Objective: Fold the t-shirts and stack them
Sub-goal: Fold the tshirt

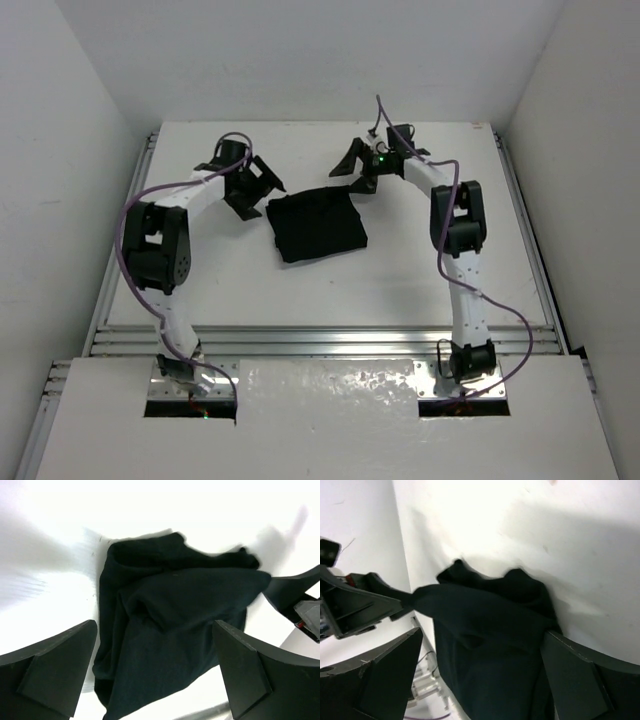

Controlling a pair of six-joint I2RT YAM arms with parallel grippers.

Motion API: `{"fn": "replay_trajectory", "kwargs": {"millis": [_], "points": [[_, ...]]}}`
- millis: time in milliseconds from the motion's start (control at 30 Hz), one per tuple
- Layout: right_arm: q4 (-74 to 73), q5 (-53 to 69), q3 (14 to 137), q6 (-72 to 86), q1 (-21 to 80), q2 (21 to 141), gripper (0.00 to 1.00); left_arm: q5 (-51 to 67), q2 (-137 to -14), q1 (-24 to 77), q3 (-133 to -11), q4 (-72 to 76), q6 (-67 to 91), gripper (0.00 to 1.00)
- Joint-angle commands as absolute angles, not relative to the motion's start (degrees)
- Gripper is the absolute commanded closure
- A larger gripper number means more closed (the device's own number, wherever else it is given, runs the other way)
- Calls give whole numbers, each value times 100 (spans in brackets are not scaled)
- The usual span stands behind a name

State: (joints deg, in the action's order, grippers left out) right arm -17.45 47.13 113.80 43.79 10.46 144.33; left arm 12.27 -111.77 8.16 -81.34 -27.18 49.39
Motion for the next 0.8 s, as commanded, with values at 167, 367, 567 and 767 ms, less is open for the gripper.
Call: {"fn": "replay_trajectory", "kwargs": {"millis": [167, 367, 567, 767], "points": [[-3, 5131, 10059, 4306, 1063, 12851, 1, 106, -9739, 1695, -7947, -1926, 4070, 0], [911, 5485, 9081, 4315, 1152, 12622, 22, 685, -10016, 2452, -7697, -1045, 3753, 1], [1395, 3704, 7852, 4193, 1134, 11622, 15, 449, -10345, 2452, -7498, -635, 3657, 11], [2126, 4034, 7533, 4491, 1151, 11452, 1, 667, -10836, 2180, -7506, -124, 3270, 43]]}}
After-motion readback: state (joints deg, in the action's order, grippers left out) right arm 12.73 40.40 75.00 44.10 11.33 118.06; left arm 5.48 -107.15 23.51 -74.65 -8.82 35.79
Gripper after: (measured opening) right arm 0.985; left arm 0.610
